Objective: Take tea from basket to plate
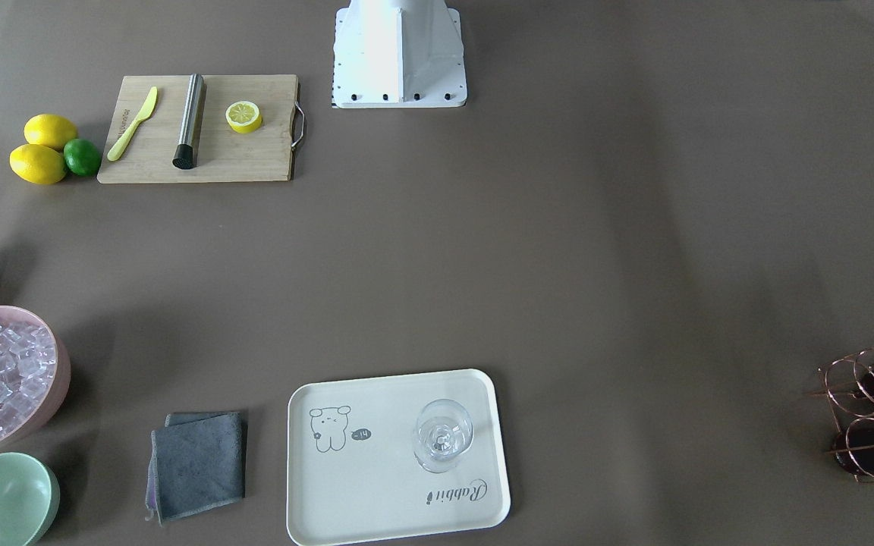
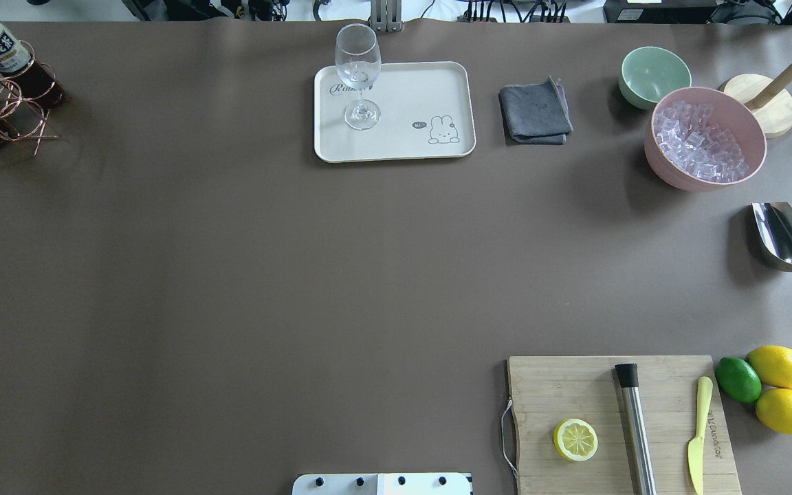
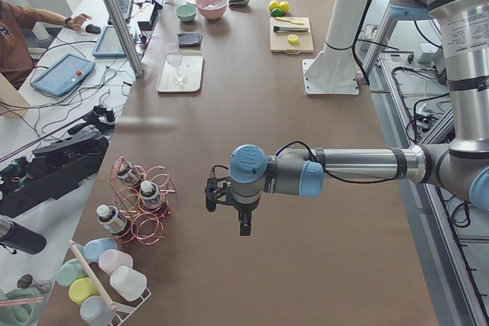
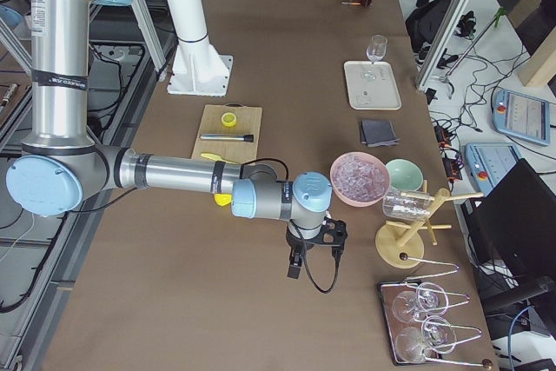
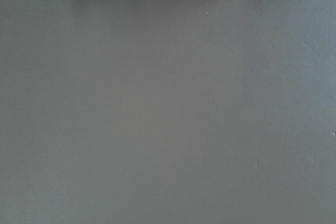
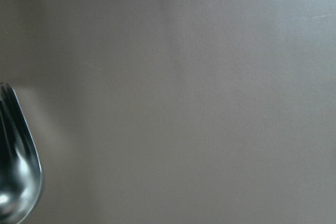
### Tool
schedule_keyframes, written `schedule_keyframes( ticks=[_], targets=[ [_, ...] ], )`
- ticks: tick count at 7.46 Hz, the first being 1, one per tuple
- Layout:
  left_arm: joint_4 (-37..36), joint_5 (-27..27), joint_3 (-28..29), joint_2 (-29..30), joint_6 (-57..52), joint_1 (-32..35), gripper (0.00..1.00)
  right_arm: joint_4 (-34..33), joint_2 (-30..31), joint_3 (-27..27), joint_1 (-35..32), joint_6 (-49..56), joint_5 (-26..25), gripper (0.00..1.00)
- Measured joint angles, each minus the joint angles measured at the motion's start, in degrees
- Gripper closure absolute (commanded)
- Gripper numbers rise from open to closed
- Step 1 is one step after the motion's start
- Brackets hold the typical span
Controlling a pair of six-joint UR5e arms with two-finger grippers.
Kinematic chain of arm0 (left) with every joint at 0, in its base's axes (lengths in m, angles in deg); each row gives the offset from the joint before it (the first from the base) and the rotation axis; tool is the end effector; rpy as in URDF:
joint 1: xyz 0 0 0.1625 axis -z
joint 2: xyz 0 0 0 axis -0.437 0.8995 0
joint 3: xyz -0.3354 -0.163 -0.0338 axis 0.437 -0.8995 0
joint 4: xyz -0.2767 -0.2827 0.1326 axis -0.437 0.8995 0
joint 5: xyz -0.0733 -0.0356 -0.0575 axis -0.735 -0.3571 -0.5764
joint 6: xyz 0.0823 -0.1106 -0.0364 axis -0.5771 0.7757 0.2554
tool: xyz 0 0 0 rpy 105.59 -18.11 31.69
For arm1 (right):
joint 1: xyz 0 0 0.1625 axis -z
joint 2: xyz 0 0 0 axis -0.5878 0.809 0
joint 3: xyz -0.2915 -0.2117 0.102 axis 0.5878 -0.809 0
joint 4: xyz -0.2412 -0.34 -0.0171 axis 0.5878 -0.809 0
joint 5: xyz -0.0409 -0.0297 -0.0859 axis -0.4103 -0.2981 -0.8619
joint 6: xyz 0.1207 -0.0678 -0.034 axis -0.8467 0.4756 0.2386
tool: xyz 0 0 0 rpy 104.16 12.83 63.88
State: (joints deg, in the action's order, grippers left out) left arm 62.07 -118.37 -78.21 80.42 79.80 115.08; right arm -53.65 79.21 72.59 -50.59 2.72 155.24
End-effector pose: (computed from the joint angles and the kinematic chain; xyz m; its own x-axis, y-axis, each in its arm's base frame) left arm -0.0239 -0.4088 0.6248 0.6821 -0.0535 -0.7293 0.0770 0.9970 -0.0011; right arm 0.0196 -0.4617 0.6789 0.7916 0.1603 0.5896 -0.1004 0.9860 -0.1332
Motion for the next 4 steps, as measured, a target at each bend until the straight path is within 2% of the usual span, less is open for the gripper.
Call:
schedule_keyframes(
  ticks=[4],
  targets=[
    [0.0,0.3,0.4,0.3,0.1,-0.7,0.02,0.0,-0.9,1.1,0.0,0.3,1.2,0.00]
  ],
)
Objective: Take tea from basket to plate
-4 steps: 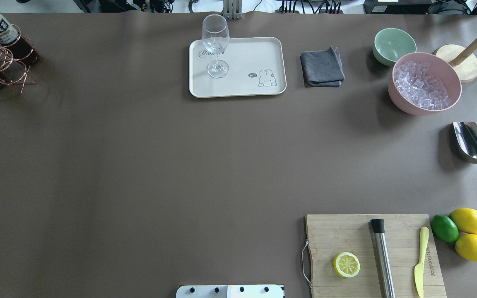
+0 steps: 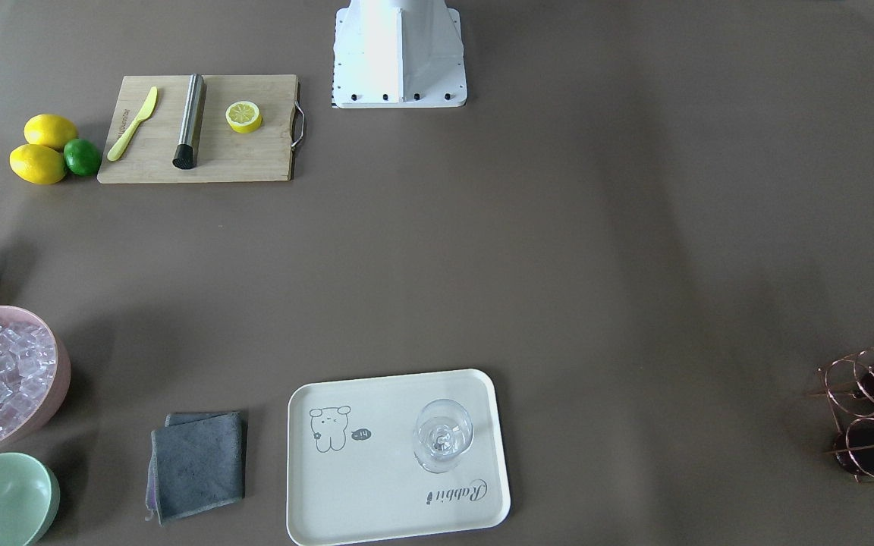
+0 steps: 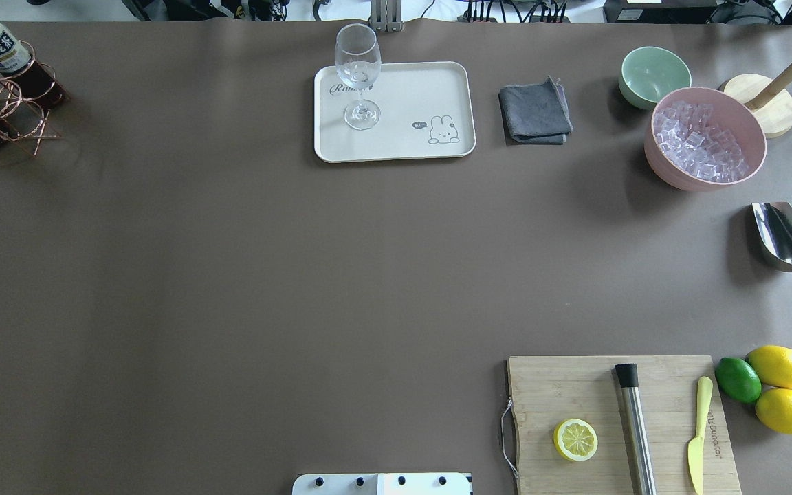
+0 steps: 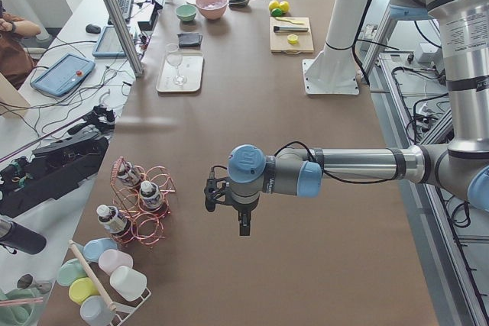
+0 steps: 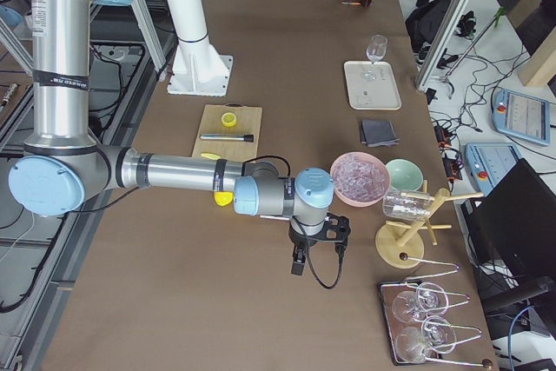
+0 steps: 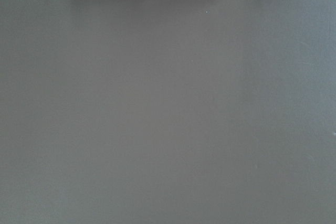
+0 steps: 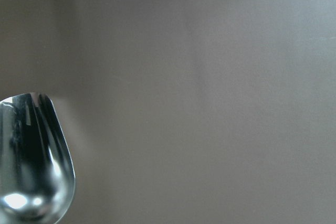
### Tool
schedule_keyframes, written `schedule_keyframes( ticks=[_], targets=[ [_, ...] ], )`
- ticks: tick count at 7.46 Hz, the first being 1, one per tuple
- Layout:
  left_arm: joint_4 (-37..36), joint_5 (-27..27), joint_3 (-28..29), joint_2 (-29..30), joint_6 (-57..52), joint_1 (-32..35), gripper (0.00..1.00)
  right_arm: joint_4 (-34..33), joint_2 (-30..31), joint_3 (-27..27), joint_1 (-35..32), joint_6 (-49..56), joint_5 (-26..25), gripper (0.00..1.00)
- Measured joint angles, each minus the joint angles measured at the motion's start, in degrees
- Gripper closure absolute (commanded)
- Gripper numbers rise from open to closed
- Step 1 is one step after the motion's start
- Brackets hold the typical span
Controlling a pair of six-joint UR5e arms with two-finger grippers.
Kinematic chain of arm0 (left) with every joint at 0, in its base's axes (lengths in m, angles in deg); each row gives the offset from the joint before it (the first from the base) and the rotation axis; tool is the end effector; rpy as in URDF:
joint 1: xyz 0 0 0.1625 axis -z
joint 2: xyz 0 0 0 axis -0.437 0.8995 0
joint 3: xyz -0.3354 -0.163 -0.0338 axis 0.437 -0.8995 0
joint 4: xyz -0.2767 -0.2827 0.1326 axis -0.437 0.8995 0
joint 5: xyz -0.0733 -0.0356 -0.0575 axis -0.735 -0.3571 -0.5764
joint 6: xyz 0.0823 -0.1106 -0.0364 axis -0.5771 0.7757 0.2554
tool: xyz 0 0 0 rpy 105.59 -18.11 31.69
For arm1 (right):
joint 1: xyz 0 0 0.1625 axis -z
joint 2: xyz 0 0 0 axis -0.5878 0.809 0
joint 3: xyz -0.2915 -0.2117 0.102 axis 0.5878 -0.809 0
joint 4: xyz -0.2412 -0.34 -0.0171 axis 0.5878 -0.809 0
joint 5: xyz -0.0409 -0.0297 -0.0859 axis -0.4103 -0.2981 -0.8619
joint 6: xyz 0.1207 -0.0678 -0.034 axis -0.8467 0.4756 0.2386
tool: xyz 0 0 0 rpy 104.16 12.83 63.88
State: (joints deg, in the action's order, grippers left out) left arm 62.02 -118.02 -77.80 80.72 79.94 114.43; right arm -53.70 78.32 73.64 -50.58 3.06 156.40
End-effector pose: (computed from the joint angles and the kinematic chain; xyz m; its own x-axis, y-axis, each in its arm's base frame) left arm -0.0198 -0.4107 0.6270 0.6869 -0.0505 -0.7250 0.0680 0.9977 -0.0051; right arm 0.0167 -0.4718 0.6609 0.7789 0.1352 0.6124 -0.0929 0.9906 -0.1005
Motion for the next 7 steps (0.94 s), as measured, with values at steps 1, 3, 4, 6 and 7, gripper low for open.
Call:
schedule_keyframes(
  ticks=[1,3,4,6,7],
  targets=[
    [0.0,0.6,0.2,0.1,0.0,-0.3,0.02,-0.1,-0.1,0.8,0.0,-0.1,1.5,0.00],
    [0.1,1.2,0.2,0.3,0.0,-0.5,0.02,-0.1,-0.3,1.6,0.0,-0.3,4.5,0.00],
    [0.1,1.3,0.1,0.3,0.0,-0.5,0.02,0.0,-0.3,1.7,0.0,-0.2,5.3,0.00],
    [0.1,1.3,0.0,0.2,0.0,-0.5,0.02,-0.1,0.0,1.6,0.1,0.0,5.8,0.00],
    [0.1,1.3,-0.1,0.3,0.0,-0.5,0.02,-0.1,0.1,1.3,0.3,0.0,6.0,0.00]
  ],
)
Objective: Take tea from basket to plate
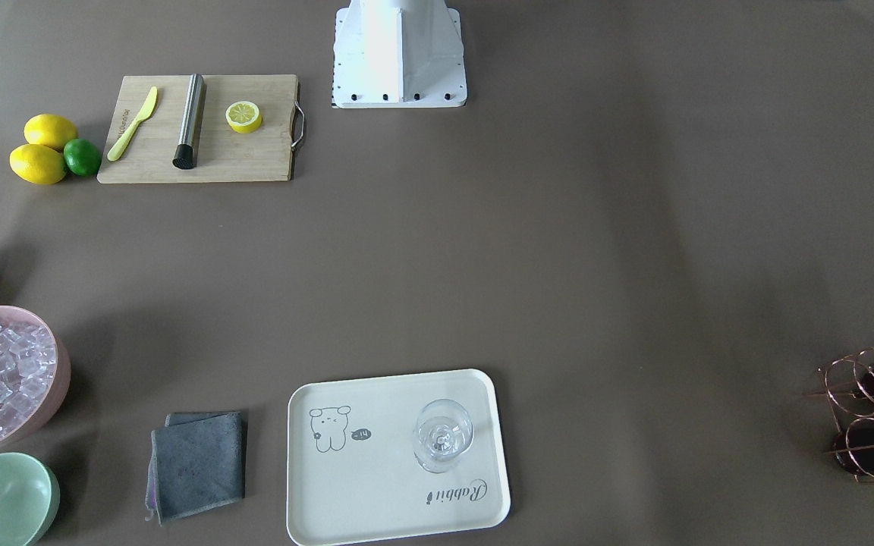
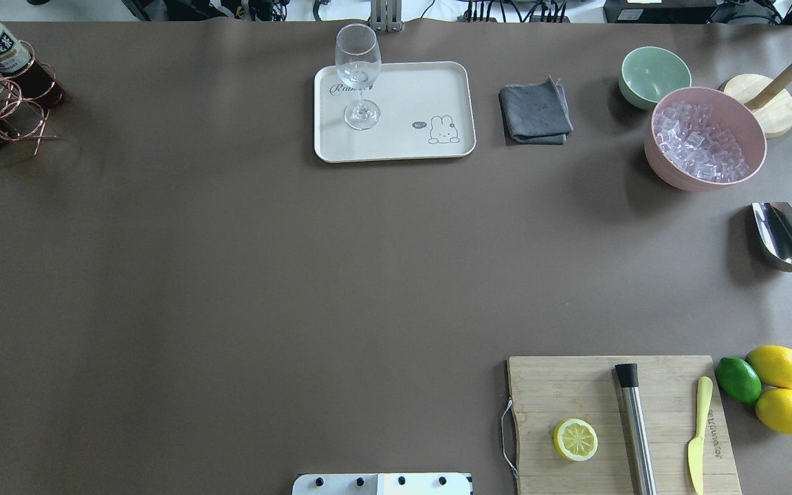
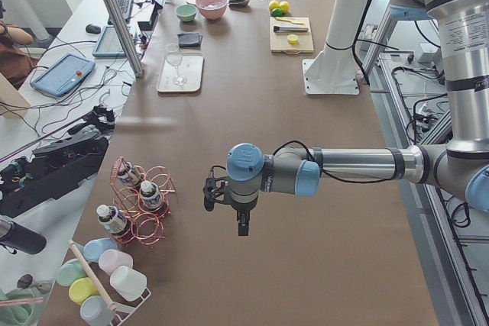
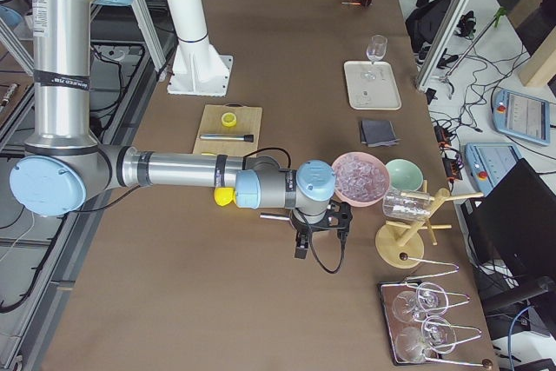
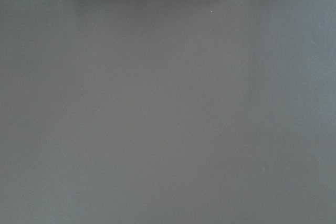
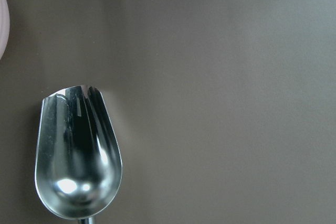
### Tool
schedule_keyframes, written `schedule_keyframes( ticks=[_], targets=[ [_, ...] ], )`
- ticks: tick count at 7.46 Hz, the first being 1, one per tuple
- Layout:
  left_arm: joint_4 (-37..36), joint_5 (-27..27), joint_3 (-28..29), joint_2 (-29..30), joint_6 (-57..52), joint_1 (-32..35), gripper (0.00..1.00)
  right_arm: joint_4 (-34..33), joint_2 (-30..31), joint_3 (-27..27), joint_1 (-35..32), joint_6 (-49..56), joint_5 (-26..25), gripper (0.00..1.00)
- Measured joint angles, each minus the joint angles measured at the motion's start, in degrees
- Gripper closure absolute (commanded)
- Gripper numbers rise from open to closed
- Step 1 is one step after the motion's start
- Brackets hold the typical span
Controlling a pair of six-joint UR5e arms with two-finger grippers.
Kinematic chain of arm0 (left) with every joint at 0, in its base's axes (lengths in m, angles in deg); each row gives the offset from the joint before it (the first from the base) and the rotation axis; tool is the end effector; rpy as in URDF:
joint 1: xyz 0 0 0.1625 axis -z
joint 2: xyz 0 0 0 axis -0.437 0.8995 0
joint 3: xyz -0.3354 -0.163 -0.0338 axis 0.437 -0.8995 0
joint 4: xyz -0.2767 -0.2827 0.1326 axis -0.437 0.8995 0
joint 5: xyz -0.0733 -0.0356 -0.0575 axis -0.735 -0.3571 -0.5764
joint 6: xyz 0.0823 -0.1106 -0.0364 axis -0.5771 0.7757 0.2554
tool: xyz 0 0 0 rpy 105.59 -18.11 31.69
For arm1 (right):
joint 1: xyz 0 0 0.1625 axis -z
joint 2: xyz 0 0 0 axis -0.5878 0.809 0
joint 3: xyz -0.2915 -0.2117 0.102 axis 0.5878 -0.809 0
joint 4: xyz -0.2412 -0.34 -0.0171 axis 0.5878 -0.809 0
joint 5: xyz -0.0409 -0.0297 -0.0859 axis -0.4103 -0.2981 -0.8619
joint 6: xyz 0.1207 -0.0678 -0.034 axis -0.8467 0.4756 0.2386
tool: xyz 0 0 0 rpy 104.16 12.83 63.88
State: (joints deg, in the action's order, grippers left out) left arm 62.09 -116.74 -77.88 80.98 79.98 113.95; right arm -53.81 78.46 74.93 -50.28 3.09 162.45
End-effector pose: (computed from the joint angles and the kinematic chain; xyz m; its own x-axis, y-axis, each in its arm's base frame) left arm -0.0185 -0.4135 0.6266 0.7030 -0.0412 -0.7100 0.0622 0.9981 0.0037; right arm 0.0029 -0.4721 0.6411 0.7105 0.1209 0.6933 -0.0737 0.9925 -0.0976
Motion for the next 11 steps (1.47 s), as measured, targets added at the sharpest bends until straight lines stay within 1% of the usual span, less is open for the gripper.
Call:
schedule_keyframes(
  ticks=[6,8,11],
  targets=[
    [0.0,-0.2,-0.3,0.2,0.1,0.0,0.02,0.2,-0.4,0.4,0.7,-0.2,0.2,0.00],
    [0.0,-0.3,-0.1,0.2,0.0,0.0,0.02,0.1,-0.4,2.0,1.4,-0.2,0.0,0.00],
    [0.1,-0.2,0.3,0.3,0.0,0.0,0.02,0.4,-2.0,5.7,6.8,0.2,0.0,0.00]
  ],
)
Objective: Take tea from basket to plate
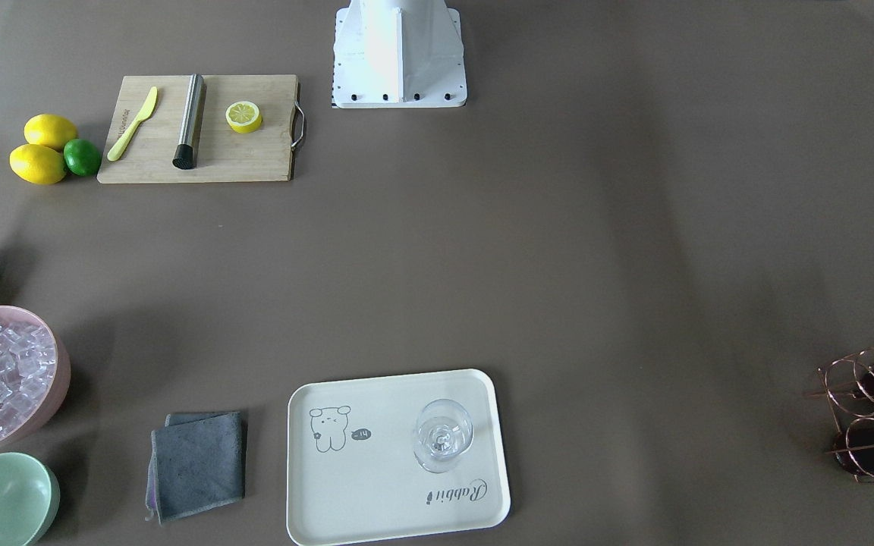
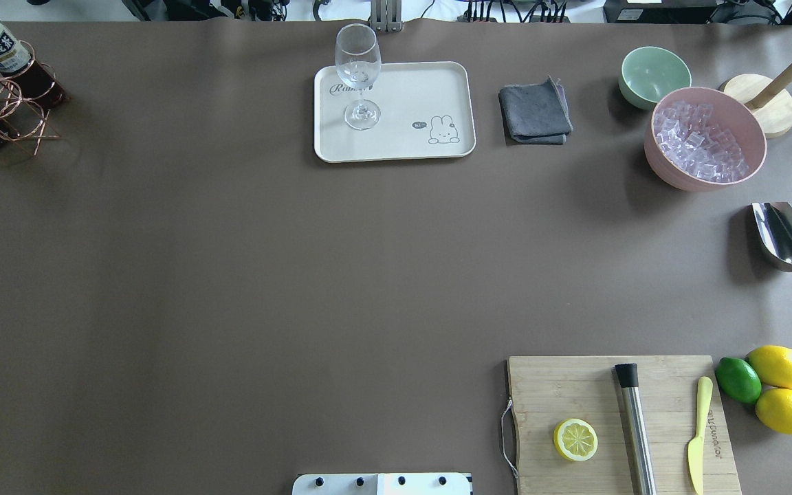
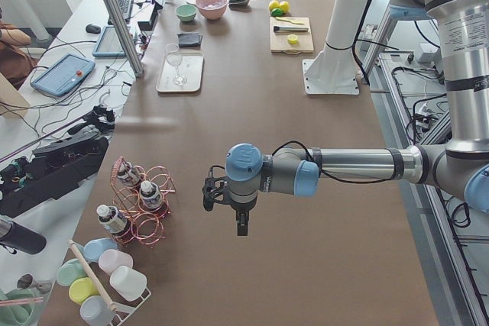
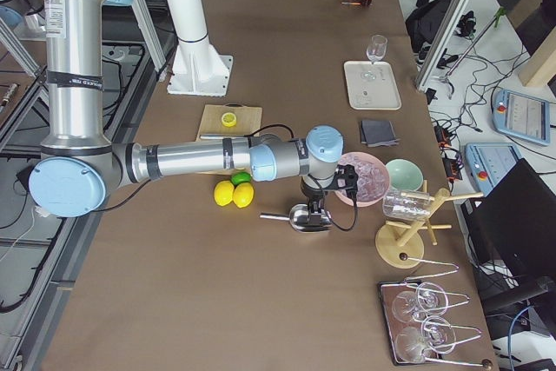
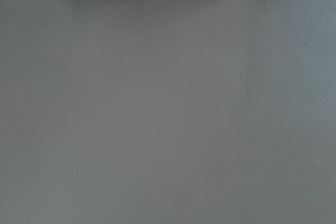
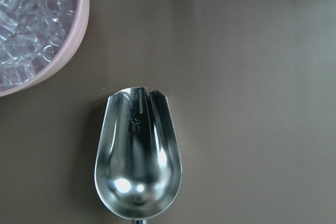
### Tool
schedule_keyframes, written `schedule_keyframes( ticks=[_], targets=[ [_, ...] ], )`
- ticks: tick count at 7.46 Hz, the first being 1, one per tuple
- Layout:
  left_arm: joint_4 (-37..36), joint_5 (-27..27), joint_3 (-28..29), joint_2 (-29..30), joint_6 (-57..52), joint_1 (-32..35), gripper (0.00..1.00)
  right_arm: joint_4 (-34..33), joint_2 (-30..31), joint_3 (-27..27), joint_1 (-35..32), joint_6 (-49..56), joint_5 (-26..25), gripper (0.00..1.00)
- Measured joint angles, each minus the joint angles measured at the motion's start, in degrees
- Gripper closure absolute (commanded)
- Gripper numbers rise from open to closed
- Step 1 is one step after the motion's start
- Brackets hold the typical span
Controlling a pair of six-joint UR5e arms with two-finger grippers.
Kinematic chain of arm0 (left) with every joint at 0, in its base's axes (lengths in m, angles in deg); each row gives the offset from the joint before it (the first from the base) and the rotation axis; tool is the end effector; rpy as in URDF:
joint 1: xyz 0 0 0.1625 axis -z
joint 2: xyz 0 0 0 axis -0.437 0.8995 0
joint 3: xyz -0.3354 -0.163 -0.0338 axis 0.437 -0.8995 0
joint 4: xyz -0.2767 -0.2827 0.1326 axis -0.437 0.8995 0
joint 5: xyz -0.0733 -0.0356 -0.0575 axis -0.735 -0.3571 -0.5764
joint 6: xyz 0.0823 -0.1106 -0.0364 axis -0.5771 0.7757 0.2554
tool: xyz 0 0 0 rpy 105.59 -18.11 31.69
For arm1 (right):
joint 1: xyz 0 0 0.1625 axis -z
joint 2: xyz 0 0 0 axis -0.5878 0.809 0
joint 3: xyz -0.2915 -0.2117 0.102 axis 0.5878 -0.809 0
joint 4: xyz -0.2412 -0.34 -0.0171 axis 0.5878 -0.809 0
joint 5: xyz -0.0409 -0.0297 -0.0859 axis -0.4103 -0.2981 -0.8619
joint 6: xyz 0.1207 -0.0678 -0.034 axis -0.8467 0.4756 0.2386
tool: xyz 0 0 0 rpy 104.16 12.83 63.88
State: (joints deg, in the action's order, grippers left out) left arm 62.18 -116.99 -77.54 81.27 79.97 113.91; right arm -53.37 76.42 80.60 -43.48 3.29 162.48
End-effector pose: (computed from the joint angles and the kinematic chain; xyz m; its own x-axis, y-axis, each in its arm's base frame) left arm -0.0177 -0.4154 0.6269 0.6999 -0.0399 -0.7131 0.0610 0.9981 0.0041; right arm -0.0574 -0.4922 0.5731 0.7010 -0.0658 0.7101 0.0475 0.9978 0.0456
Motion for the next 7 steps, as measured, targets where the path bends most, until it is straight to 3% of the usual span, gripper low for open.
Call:
schedule_keyframes(
  ticks=[4,7],
  targets=[
    [-0.1,-0.4,0.0,0.3,0.1,0.0,0.02,2.9,-5.1,3.9,4.2,-0.1,0.5,0.00],
    [-0.6,-0.5,0.1,0.3,0.4,0.5,0.02,18.3,-6.1,2.9,10.0,-0.5,0.4,0.00]
  ],
)
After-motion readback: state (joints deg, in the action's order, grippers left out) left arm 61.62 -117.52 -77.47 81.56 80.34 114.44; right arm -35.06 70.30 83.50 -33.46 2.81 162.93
